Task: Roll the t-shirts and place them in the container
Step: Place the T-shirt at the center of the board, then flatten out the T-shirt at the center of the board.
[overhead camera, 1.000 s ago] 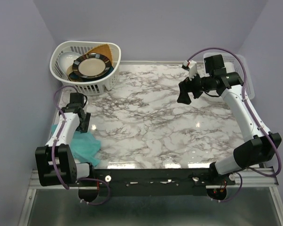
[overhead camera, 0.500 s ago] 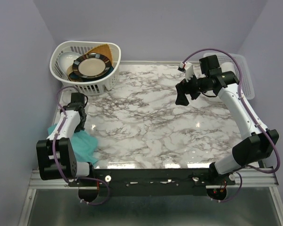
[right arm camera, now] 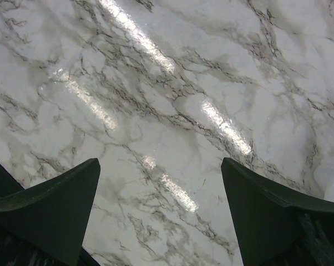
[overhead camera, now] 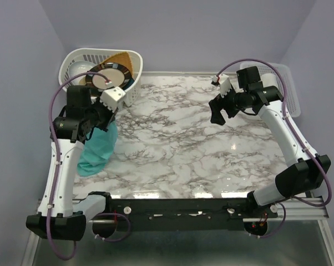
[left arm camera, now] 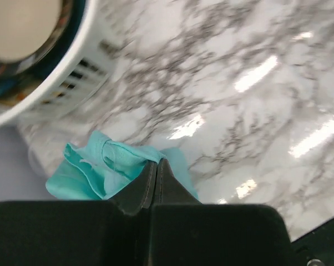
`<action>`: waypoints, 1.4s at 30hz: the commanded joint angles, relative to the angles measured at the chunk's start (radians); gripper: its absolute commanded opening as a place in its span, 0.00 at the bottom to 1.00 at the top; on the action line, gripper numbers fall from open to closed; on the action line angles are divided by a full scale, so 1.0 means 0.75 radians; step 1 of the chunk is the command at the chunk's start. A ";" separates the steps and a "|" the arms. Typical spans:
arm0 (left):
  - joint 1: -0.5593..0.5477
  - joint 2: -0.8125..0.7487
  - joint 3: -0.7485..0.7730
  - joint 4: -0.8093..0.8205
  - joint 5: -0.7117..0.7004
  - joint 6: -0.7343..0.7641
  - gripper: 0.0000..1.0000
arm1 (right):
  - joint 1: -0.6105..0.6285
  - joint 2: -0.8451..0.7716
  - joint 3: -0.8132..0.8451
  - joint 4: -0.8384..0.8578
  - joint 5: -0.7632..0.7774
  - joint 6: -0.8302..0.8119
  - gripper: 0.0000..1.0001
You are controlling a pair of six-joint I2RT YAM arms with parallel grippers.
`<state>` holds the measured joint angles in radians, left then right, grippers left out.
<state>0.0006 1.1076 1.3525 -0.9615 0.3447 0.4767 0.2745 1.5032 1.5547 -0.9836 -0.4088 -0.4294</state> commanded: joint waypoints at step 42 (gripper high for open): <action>-0.152 -0.154 -0.413 0.212 -0.462 -0.441 0.99 | 0.540 1.035 0.819 0.070 -0.586 -0.503 0.92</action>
<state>-0.2161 0.9623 0.9306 -0.7727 -0.0399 0.2485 0.6231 2.2269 2.1754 -0.9180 -0.7105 -0.8062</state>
